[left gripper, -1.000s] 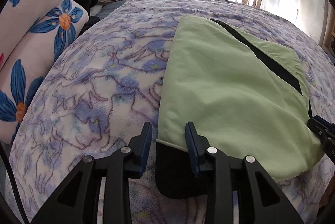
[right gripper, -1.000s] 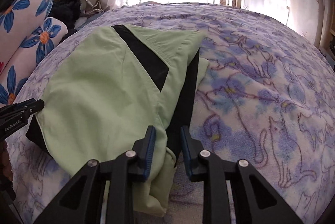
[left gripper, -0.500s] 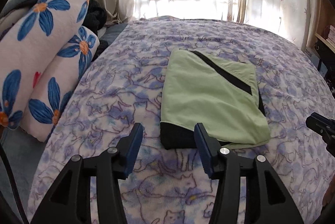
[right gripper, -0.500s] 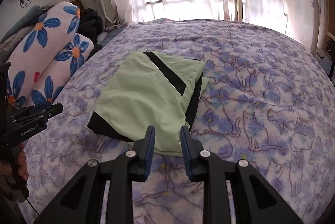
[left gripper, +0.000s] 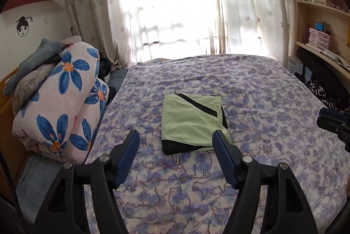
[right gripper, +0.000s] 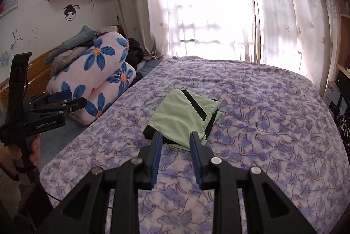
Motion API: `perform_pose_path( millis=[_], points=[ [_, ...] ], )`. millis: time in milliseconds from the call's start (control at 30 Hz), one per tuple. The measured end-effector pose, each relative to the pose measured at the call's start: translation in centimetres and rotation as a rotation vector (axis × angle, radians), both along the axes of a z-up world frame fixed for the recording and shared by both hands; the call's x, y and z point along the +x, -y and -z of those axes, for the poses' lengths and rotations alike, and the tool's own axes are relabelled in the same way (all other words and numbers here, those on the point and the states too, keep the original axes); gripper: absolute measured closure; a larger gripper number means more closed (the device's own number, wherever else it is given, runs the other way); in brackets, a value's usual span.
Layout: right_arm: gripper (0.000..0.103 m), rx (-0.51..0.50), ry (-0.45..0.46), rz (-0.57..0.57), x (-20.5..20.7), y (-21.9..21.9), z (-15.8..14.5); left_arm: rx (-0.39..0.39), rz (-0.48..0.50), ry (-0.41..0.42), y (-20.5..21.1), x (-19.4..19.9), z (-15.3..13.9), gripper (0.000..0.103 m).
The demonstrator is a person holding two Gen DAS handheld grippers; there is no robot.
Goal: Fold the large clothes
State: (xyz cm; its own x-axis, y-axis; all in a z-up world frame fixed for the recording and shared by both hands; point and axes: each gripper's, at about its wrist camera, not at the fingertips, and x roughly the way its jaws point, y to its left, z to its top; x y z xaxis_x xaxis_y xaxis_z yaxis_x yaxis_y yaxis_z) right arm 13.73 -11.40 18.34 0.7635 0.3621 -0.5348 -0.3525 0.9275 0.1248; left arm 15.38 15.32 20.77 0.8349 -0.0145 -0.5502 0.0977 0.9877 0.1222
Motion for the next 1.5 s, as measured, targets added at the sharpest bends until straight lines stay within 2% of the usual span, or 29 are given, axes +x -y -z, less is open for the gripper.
perform_pose_path(
  millis=[100, 300, 367, 433, 533, 633, 700, 800, 933, 1000, 1067, 1233, 1333, 1400, 1500],
  points=[
    [0.077, 0.022, 0.047, -0.018, -4.3, 1.6, -3.6, 0.005, 0.037, 0.044, 1.2, -4.7, -3.2, 0.024],
    [0.076, 0.045, 0.141, -0.042, -13.4, 3.8, -9.6, 0.01, 0.131, 0.098, 4.1, -13.9, -8.3, 0.019],
    [0.065, 0.044, 0.161, -0.047, -16.0, 4.2, -10.8, 0.013, 0.166, 0.11, 5.1, -16.9, -9.4, 0.016],
    [0.06, 0.044, 0.181, -0.052, -18.7, 4.5, -11.5, 0.013, 0.195, 0.11, 6.0, -19.5, -9.8, 0.011],
    [0.054, 0.024, 0.2, -0.045, -21.7, 4.2, -11.0, 0.019, 0.245, 0.098, 7.6, -23.0, -9.2, 0.007],
    [0.05, 0.003, 0.17, -0.024, -23.7, 3.9, -8.2, 0.048, 0.3, 0.07, 9.6, -25.5, -6.5, 0.006],
    [0.05, 0.002, 0.126, -0.011, -23.4, 3.9, -5.2, 0.05, 0.358, 0.013, 10.9, -26.4, -3.5, 0.006],
    [0.05, -0.005, 0.067, 0.0, -23.7, 4.1, -1.2, 0.018, 0.431, -0.071, 12.4, -27.4, 0.7, 0.006],
    [0.05, -0.065, 0.013, 0.056, -23.8, 4.7, 5.0, -0.04, 0.518, -0.171, 14.0, -28.4, 6.7, 0.006],
    [0.05, -0.06, -0.037, 0.089, -23.2, 5.3, 7.7, -0.072, 0.476, -0.19, 14.5, -28.2, 9.8, 0.006],
    [0.05, -0.031, -0.074, 0.123, -22.7, 6.0, 10.4, -0.12, 0.424, -0.171, 14.2, -27.6, 11.4, 0.006],
    [0.05, -0.001, -0.163, 0.238, -20.6, 6.9, 14.8, -0.251, 0.281, -0.117, 13.3, -25.4, 13.0, 0.006],
    [0.05, 0.032, -0.217, 0.254, -19.8, 7.0, 16.5, -0.227, 0.195, -0.087, 13.6, -24.3, 13.7, 0.006],
    [0.05, 0.01, -0.216, 0.268, -19.6, 6.8, 16.9, -0.183, 0.134, -0.087, 13.9, -23.6, 14.3, 0.006],
    [0.05, -0.019, -0.224, 0.274, -19.5, 6.4, 17.4, -0.158, 0.064, -0.113, 13.8, -22.5, 15.5, 0.006]
  ],
)
